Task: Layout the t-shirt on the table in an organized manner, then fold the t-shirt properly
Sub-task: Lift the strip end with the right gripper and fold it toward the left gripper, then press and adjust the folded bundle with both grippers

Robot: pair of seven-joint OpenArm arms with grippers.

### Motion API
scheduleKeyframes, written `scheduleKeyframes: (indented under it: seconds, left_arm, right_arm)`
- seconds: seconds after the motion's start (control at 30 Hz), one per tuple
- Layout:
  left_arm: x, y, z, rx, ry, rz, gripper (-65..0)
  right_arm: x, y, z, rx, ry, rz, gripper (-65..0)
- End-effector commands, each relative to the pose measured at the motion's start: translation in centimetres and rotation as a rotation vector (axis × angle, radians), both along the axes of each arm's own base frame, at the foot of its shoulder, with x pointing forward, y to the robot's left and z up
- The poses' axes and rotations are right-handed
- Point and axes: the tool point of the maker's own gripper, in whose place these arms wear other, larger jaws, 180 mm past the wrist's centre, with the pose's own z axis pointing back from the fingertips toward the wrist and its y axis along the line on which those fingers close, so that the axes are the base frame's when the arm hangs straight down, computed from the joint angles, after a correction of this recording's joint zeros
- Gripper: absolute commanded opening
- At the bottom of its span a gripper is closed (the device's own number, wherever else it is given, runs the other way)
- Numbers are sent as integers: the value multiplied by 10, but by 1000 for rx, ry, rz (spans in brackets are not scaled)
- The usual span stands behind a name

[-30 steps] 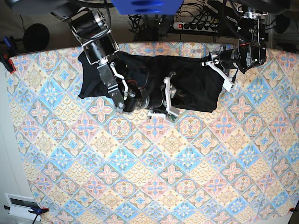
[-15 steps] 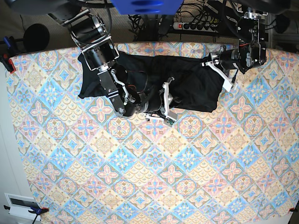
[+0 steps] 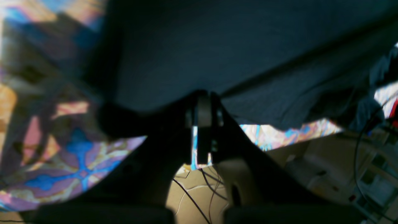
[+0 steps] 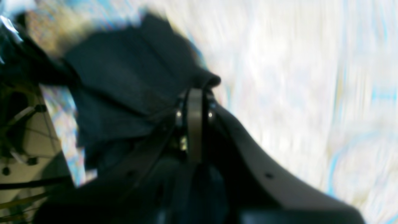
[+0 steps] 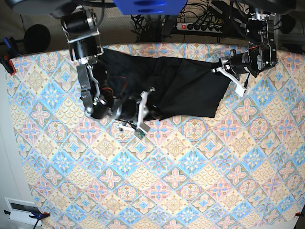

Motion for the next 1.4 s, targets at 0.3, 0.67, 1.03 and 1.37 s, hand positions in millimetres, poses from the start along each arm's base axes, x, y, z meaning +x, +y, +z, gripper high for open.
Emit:
scheduleKeyframes:
  seconds: [0.3,0.67,1.03,1.37]
  left_arm:
    - [12,-2,17,0,-63,-16,-648]
    - [28,-4,54,-109,-172,29,-648]
    - [33,49,56,30,-199,145,-648]
    - [27,59,55,50,-189,172,-648]
  right_arm:
    - [3,-15,16,45,-47,-34,-639]
    - [-60,21,34,25,-117,153,-483]
    - [-105,50,-18,-211,-132,374,-482]
    - [-115,70,-41,-322,-235,469,-481]
